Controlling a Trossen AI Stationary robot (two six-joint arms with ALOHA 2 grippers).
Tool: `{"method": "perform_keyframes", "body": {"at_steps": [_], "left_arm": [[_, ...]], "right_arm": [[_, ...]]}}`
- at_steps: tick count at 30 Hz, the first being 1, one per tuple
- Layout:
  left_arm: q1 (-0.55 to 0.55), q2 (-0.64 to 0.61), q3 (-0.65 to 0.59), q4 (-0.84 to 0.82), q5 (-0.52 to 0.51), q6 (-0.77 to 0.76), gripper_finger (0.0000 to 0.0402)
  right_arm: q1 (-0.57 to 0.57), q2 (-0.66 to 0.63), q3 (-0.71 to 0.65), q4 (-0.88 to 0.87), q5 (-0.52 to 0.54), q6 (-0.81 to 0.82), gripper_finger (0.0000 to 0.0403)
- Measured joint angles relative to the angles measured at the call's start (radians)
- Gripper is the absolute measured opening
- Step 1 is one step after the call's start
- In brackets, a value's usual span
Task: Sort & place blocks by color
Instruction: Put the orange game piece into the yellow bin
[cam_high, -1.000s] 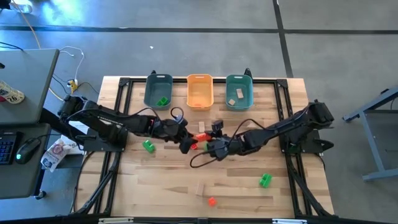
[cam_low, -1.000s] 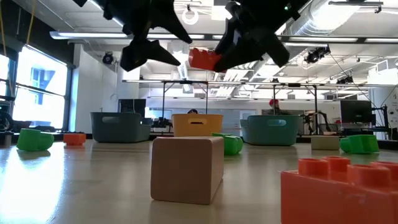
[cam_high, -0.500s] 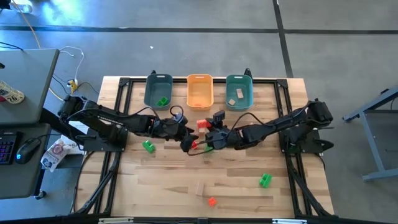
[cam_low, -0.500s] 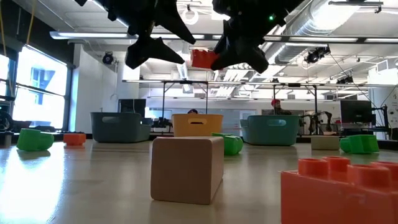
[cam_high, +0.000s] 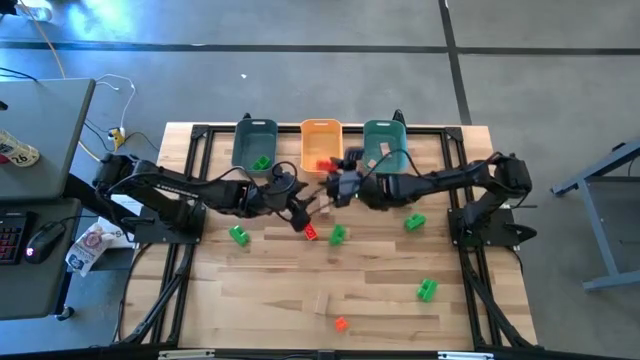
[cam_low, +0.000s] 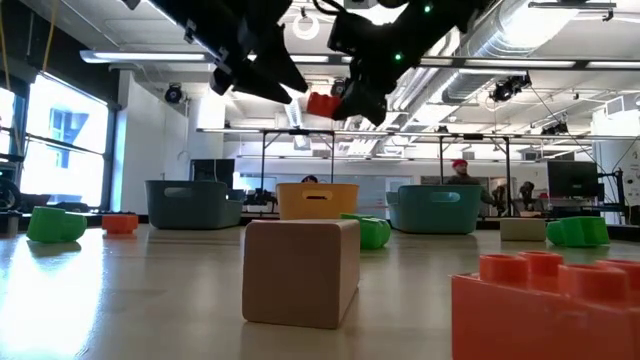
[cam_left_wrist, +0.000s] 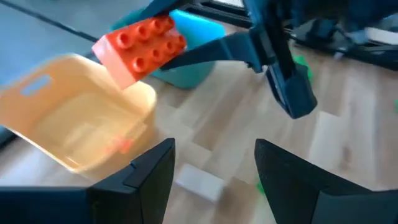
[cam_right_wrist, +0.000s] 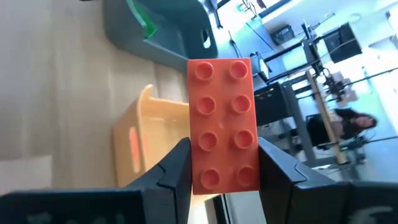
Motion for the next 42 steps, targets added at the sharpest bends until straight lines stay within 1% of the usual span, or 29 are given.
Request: {"method": "perform_keyframes", "body": {"at_steps": [4, 7, 12, 15, 20, 25, 31, 34, 37, 42], "left_arm": [[0.037, -0.015, 0.000, -0.011, -0.013, 0.072, 0.0209], [0.071, -0.030, 0.001, -0.015, -0.014, 0.098, 0.0209], [0.127, -0.047, 0.000, -0.069, -0.011, 0.101, 0.0209], [0.157, -0.055, 0.002, -0.095, 0.000, 0.100, 0.0209], [0.197, -0.063, 0.000, -0.182, 0.004, 0.092, 0.0209], [0.229, -0.061, 0.000, -0.263, 0.004, 0.070, 0.0209], [0.253, -0.061, 0.000, -0.375, 0.014, 0.040, 0.0209], [0.262, -0.061, 0.000, -0.409, 0.056, 0.039, 0.0209], [0.264, -0.061, 0.000, -0.429, 0.115, 0.039, 0.0209], [0.263, -0.061, 0.000, -0.454, 0.214, 0.039, 0.0209]], "right_arm": [[-0.078, 0.000, 0.000, 0.049, -0.103, 0.044, 0.0115], [-0.139, 0.000, 0.000, 0.078, -0.197, 0.083, 0.0115], [-0.236, 0.000, 0.000, 0.121, -0.361, 0.173, 0.0115], [-0.287, 0.000, 0.000, 0.142, -0.430, 0.225, 0.0115], [-0.358, 0.004, 0.000, 0.176, -0.552, 0.308, 0.0115], [-0.403, 0.049, 0.000, 0.229, -0.619, 0.355, 0.0115], [-0.420, 0.105, 0.000, 0.244, -0.626, 0.370, 0.0115], [-0.420, 0.132, 0.000, 0.238, -0.628, 0.401, 0.0115], [-0.420, 0.157, 0.000, 0.237, -0.653, 0.434, 0.0115], [-0.419, 0.201, 0.000, 0.238, -0.655, 0.496, 0.0115]]}}
